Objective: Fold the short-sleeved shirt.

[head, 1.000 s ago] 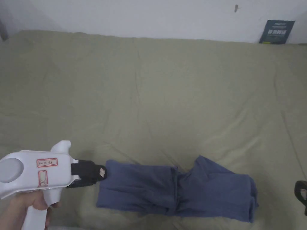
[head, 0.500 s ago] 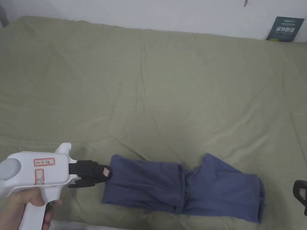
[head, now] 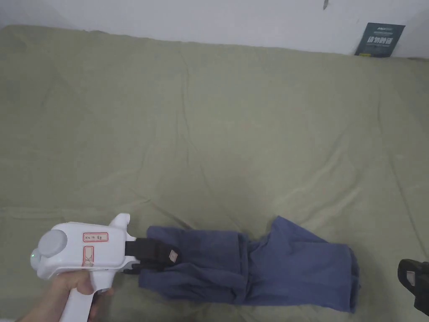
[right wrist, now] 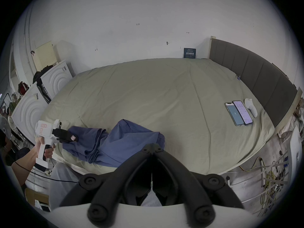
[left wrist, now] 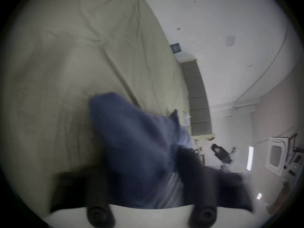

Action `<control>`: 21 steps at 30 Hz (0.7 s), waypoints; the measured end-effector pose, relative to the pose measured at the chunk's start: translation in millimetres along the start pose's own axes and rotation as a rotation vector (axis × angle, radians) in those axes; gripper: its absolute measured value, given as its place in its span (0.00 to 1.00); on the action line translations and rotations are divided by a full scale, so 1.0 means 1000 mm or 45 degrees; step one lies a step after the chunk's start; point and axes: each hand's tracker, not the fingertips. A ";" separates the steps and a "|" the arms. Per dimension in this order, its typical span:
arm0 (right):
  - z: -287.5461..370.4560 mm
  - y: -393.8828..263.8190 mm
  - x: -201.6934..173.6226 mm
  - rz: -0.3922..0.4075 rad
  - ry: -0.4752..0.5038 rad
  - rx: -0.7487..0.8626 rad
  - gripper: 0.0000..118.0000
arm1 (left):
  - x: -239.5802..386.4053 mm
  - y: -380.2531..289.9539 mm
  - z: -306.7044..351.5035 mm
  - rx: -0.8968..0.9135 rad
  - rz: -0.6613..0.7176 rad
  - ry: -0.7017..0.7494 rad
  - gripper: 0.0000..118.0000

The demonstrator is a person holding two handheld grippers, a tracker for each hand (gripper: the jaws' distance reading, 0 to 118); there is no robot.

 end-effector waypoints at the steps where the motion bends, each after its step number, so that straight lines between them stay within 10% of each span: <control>1: 0.003 0.001 0.001 0.001 0.000 0.002 0.01 | -0.001 0.002 0.006 0.035 0.048 -0.057 0.10; 12: 0.015 0.000 0.020 -0.015 0.026 0.062 0.01 | 0.034 -0.016 0.105 0.230 0.050 -0.003 0.10; 21: 0.016 0.001 0.026 0.000 0.042 0.082 0.01 | 0.081 -0.028 0.177 0.313 -0.025 0.396 0.10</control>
